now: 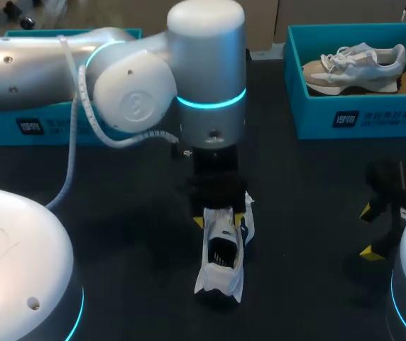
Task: Take the shoe out of the shoebox, open the shoe tongue, remove and reinsert the insole, then place the shoe into the shoebox
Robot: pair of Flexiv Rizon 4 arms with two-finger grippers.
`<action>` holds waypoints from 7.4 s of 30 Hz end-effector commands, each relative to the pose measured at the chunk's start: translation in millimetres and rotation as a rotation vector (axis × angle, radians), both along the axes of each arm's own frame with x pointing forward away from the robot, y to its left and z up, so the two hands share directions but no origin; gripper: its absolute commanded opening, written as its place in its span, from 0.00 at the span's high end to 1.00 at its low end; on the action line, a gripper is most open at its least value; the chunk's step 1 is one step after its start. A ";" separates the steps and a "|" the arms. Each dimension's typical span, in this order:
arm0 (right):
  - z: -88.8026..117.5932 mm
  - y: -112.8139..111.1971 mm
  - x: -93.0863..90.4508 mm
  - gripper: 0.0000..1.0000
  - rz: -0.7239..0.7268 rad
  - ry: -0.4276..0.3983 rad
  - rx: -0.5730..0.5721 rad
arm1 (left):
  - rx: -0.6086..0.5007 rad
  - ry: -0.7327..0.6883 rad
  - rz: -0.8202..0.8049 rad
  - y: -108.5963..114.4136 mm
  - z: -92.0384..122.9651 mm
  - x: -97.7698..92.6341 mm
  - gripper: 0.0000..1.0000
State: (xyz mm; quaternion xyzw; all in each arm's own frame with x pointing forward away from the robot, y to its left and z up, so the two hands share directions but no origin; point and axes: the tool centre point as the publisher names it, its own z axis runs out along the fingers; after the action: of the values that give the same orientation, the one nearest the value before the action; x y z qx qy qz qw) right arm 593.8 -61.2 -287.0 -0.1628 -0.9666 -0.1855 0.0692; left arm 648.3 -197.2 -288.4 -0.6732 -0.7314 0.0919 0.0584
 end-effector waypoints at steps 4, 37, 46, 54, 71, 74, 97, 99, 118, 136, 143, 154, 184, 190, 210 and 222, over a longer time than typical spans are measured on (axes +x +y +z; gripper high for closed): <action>0.3 -0.1 -2.1 0.00 -0.002 -0.003 -0.002 | 0.014 -0.067 0.063 4.8 5.1 -3.6 0.00; 0.3 -0.1 -2.1 0.00 -0.002 -0.003 -0.002 | 0.134 0.038 1.032 15.2 0.3 -36.6 0.00; 0.3 -0.1 -2.1 0.00 -0.002 -0.003 -0.002 | 0.201 -0.037 1.143 5.6 -17.4 -75.4 0.00; 0.3 -0.1 -2.1 0.00 -0.002 -0.003 -0.002 | 0.199 -0.046 1.157 1.4 -35.2 -83.7 0.00; 0.3 -0.1 -2.1 0.00 -0.002 -0.003 -0.002 | 0.208 -0.056 1.273 7.1 -75.0 -98.7 0.00; 0.3 -0.1 -2.1 0.00 -0.002 -0.003 -0.002 | 0.196 -0.055 1.275 9.0 -82.5 -99.1 0.00; 0.3 -0.1 -2.1 0.00 -0.002 -0.003 -0.002 | 0.181 -0.094 1.283 2.1 -109.3 -99.2 0.97; 0.3 -0.1 -2.1 0.00 -0.002 -0.003 -0.002 | 0.190 -0.103 1.286 1.6 -110.1 -98.7 1.00; 0.3 -0.1 -2.1 0.00 -0.002 -0.003 -0.002 | 0.218 0.006 1.265 17.9 -70.8 -71.1 1.00; 0.3 -0.1 -2.1 0.00 -0.002 -0.003 -0.002 | 0.206 -0.019 1.362 62.1 25.8 -0.3 1.00; 0.3 -0.1 -2.1 0.00 -0.002 -0.003 -0.002 | 0.224 -0.027 1.418 81.8 54.0 38.7 1.00; 0.3 -0.1 -2.1 0.00 -0.002 -0.003 -0.002 | 0.255 -0.033 1.424 99.4 109.4 103.7 1.00; 0.3 -0.1 -2.1 0.00 -0.002 -0.003 -0.002 | 0.199 -0.039 1.415 232.9 163.8 234.0 1.00; 0.3 -0.1 -2.1 0.00 -0.002 -0.003 -0.002 | 0.242 -0.148 1.390 257.7 164.5 260.5 1.00; 0.3 -0.1 -2.1 0.00 -0.002 -0.003 -0.002 | 0.292 -0.270 1.387 320.8 151.6 329.7 1.00; 0.3 -0.1 -2.1 0.00 -0.002 -0.003 -0.002 | 0.288 -0.276 1.378 408.5 119.9 405.3 1.00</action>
State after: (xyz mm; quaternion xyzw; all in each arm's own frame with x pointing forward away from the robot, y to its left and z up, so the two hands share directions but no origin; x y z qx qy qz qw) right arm 593.6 -61.2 -286.9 -0.1627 -0.9666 -0.1854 0.0691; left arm 1033.7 198.2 -159.0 -0.0543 -0.9948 -0.0829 -0.0212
